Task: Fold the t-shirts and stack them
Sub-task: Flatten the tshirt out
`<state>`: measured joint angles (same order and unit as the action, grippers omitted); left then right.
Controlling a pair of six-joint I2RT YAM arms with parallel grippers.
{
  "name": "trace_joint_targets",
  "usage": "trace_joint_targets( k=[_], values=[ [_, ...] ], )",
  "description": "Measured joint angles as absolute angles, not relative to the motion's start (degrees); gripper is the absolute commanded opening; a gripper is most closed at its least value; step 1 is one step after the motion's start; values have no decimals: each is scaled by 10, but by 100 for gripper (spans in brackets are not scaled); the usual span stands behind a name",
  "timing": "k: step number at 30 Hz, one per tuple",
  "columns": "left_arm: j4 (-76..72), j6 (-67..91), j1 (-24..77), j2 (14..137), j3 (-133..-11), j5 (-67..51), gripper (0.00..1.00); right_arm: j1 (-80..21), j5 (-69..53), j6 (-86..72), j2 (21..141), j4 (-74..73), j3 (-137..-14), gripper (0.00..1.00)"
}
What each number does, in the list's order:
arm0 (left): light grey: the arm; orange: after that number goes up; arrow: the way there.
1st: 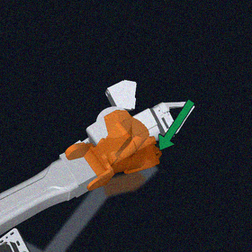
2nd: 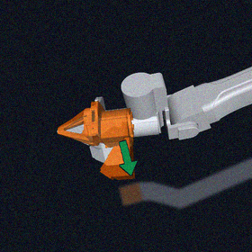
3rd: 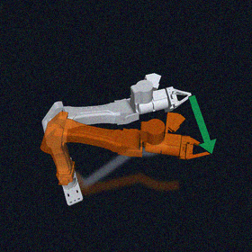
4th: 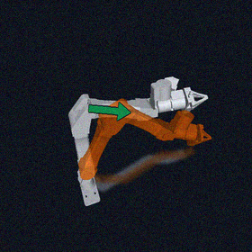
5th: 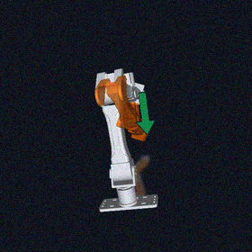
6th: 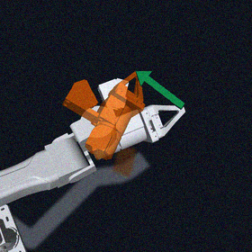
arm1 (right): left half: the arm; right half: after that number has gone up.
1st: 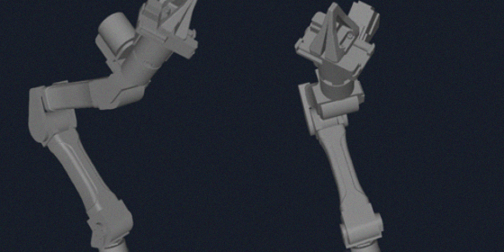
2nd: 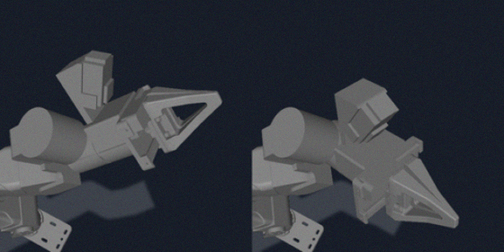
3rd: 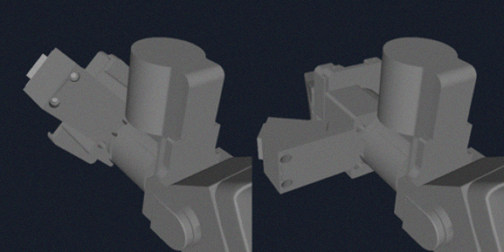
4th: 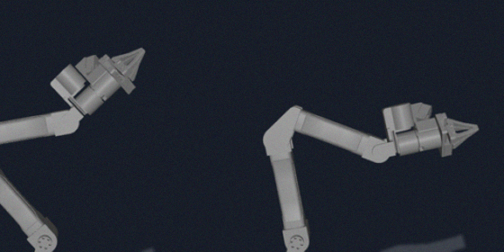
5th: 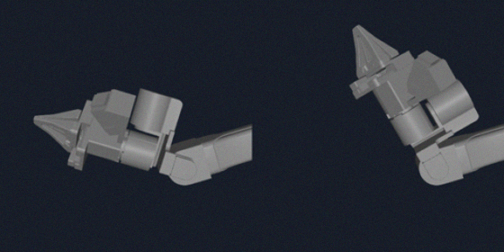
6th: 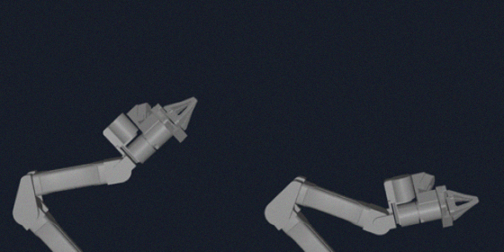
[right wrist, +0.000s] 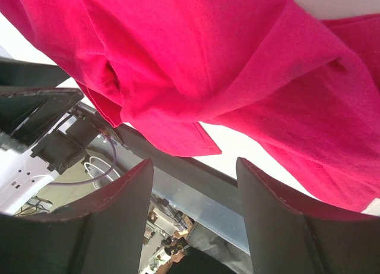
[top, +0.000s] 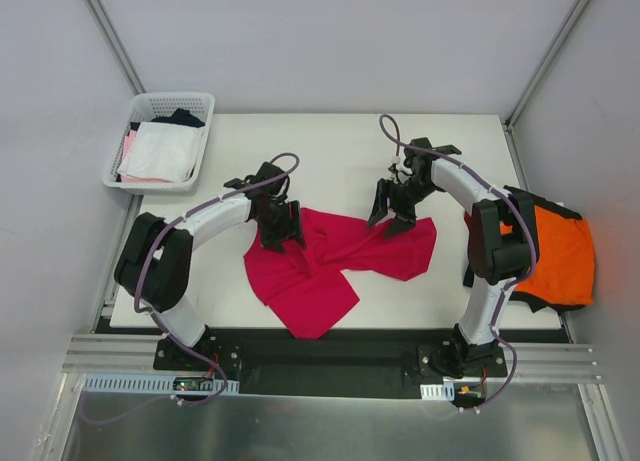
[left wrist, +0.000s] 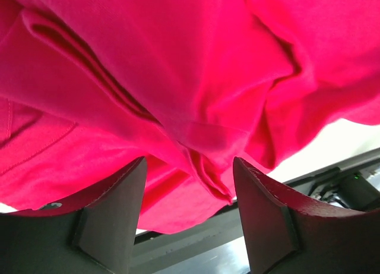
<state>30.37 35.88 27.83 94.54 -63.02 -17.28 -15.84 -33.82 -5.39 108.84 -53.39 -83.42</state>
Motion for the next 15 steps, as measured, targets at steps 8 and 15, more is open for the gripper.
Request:
trace_joint_targets(
  k=[8, 15],
  values=[
    [302, 346, 278, 983, -631, -168, 33, -158, -336, -53, 1088, -538, -834, 61],
    [296, 335, 278, 983, -634, -163, 5, -158, -334, -53, 1088, -538, -834, 61]
  ],
)
